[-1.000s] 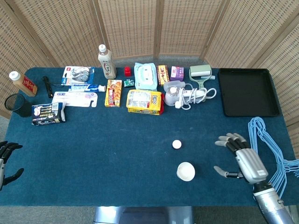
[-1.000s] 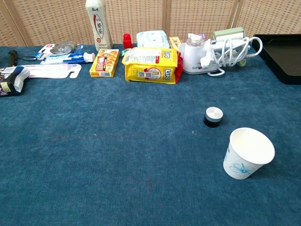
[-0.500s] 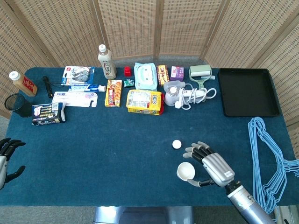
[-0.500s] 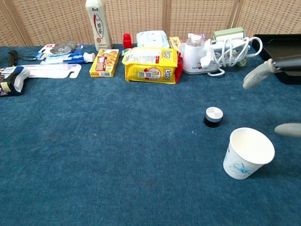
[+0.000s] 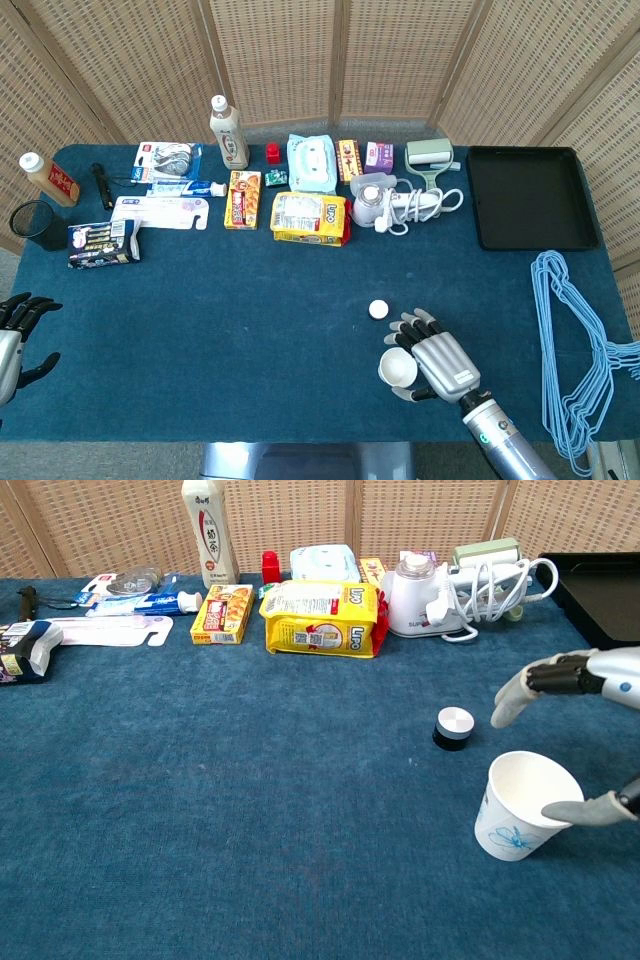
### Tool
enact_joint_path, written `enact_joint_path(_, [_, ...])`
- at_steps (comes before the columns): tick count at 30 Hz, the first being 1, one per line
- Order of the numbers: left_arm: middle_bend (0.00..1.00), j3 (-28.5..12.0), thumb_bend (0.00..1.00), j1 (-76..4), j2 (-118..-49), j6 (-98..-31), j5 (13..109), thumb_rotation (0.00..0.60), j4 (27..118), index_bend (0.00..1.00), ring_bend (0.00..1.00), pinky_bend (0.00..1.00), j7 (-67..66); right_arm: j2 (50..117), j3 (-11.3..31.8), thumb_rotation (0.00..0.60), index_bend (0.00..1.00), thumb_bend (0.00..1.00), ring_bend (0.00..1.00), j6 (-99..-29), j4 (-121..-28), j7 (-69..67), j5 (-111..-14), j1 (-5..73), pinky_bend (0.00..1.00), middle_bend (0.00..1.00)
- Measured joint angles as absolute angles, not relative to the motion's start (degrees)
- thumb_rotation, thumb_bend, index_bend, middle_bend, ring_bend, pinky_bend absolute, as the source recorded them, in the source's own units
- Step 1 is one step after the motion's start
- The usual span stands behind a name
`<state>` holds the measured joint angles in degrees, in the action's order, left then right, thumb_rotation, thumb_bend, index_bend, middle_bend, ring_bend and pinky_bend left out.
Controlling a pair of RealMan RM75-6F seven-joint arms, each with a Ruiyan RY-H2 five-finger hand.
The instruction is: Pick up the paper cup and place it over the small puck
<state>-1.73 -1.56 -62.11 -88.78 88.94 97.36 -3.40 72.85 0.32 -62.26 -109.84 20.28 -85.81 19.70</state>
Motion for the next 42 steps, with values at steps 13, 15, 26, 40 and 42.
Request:
enact_joint_path(13, [0.28,-1.6,0.18,-1.8,-62.7,-88.6,88.7,0.6,96.5,0.28,0.16,0.18,-2.7,75.7,-0.4,0.434,0.28,0.24,0.12,-61.6,-109.4,27.1,-82.4,20.5,0.04,0.19])
enact_joint_path(15, [0.28,-1.6,0.18,-1.8,-62.7,-88.6,88.6,0.599,96.3,0.28,0.16,0.18,-2.6,76.2,-0.4,0.434,0.28,0.24,0.12,-61.8,-109.0,27.9,-82.1,20.7,0.04,0.19])
enact_joint_path(26, [0.28,-1.6,0.18,-1.9,-62.7,-88.6,88.5,0.6,96.0,0.28,0.16,0.18,-2.4,77.6,-0.8,0.433,0.32,0.24,0.12,-62.2,-105.9,30.7,-81.1,21.3,0.04,0.19])
enact_joint_path(40, [0.28,-1.5,0.18,-2.1,-62.8,-88.7,89.0,0.599,96.4,0.28,0.16,0.18,-2.7,78.2,-1.3,0.432,0.46,0.24,0.15,-63.3,-104.3,29.2,-81.8,21.4,0.05,0.25])
enact_joint_path(42, [0.28,-1.5,0.18,-2.1,-62.8,-88.8,88.9,0.6,96.4,0.28,0.16,0.18,-2.7,78.4,-1.3,0.432,0.47,0.24,0.15,-63.4,-104.2,28.9,-82.0,21.4,0.05,0.25])
